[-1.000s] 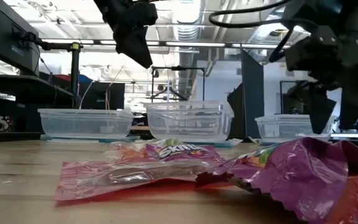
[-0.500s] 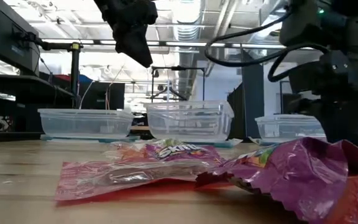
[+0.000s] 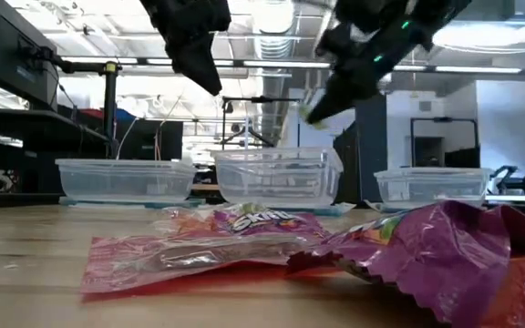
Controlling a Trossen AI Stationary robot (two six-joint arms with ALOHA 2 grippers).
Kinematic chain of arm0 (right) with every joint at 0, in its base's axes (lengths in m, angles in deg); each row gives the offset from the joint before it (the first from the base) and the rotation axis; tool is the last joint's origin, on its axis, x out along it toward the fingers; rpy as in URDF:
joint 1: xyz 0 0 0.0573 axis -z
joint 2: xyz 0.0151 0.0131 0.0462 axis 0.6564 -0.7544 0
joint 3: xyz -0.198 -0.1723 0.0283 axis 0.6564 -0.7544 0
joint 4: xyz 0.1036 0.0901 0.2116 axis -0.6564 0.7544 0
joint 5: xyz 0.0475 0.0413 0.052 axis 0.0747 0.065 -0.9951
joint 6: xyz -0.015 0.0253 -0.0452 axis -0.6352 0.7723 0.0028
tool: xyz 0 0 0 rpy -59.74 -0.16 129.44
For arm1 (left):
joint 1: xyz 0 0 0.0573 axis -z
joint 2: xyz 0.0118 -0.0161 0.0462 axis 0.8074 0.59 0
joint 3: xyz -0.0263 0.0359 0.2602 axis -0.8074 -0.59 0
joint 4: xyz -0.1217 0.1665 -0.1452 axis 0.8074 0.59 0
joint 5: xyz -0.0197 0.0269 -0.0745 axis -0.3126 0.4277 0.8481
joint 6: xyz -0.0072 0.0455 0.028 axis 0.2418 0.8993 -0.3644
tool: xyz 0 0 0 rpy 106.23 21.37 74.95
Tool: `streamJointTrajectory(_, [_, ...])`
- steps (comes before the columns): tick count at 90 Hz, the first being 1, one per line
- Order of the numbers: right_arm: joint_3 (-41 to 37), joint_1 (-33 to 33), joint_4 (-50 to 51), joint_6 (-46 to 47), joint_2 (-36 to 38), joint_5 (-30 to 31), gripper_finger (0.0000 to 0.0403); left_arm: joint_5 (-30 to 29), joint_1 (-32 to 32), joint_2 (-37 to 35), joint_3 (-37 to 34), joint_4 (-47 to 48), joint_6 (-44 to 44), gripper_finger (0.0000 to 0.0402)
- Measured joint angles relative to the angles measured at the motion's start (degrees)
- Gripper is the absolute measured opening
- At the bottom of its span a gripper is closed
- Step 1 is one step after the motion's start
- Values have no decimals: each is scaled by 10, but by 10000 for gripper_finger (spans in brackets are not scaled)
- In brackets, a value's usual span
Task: Sort candy
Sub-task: Put the top right green candy into the center transparent bin, then put the left orange candy into the center transparent bin
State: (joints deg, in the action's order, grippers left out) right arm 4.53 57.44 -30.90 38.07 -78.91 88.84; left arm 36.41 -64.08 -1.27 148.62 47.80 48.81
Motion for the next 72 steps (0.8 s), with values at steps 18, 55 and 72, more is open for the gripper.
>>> streamJointTrajectory(18, [63, 21, 121, 2, -30, -21, 136, 0, 0, 0, 2, 33, -12, 123])
streamJointTrajectory(55, [53, -82, 348, 146, 155, -41, 237, 151, 13, 1, -37, 3, -72, 126])
streamJointTrajectory(72, [-93, -176, 126, 214, 215, 1, 232, 178, 68, 21, -66, -52, -54, 146])
